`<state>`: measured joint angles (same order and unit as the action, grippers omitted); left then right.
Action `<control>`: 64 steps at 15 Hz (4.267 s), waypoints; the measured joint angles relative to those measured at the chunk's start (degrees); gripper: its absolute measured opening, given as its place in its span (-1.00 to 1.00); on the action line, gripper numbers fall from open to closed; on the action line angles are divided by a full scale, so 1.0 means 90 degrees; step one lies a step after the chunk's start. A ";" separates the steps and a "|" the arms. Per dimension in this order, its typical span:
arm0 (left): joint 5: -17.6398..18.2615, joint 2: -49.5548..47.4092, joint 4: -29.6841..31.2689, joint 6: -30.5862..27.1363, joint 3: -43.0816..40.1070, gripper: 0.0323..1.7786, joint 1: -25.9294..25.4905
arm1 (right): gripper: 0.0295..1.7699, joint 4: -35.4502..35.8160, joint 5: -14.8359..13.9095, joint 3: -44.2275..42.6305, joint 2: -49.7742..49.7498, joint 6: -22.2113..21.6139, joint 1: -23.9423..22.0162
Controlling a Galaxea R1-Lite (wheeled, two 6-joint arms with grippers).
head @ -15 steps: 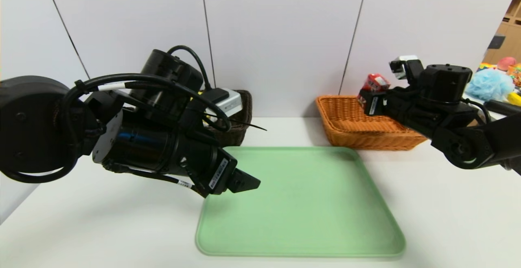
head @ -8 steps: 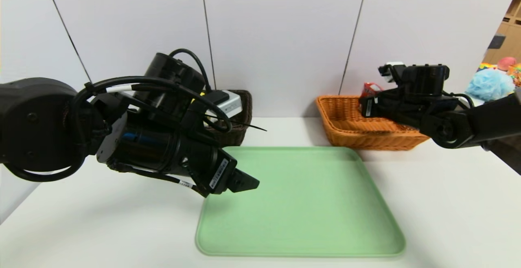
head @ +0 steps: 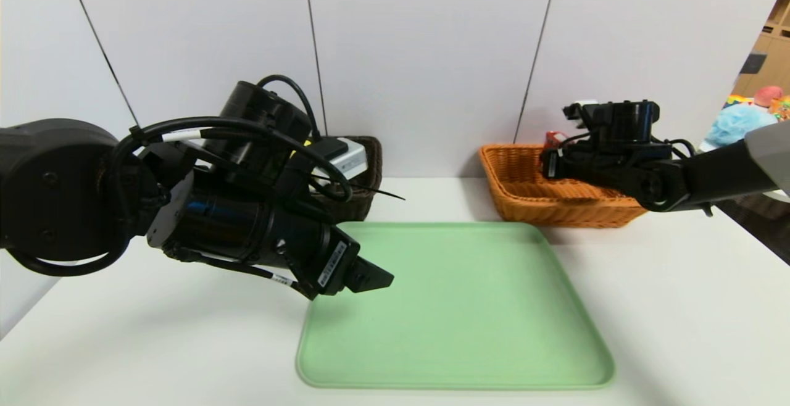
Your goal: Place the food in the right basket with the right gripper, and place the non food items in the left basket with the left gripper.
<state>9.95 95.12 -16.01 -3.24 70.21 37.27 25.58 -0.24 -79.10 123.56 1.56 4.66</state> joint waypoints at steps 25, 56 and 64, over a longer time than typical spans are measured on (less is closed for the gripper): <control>0.0009 0.0000 0.0138 0.0000 0.0012 0.90 -0.0009 | 0.33 -0.0102 0.0003 0.0131 0.0104 -0.0020 -0.0041; -0.1365 -0.2958 0.0104 0.0926 -0.2030 0.90 -0.0694 | 0.91 -0.1682 0.0226 0.4236 -0.5999 -0.0274 0.1200; -0.1433 -0.4505 0.0043 0.0730 -0.3026 0.90 -0.1514 | 0.91 -0.3289 0.0179 0.4294 -0.7623 -0.0276 0.1157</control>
<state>-2.95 54.58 -15.62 3.33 42.97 23.64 -4.02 1.37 -40.46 54.96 -0.93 15.07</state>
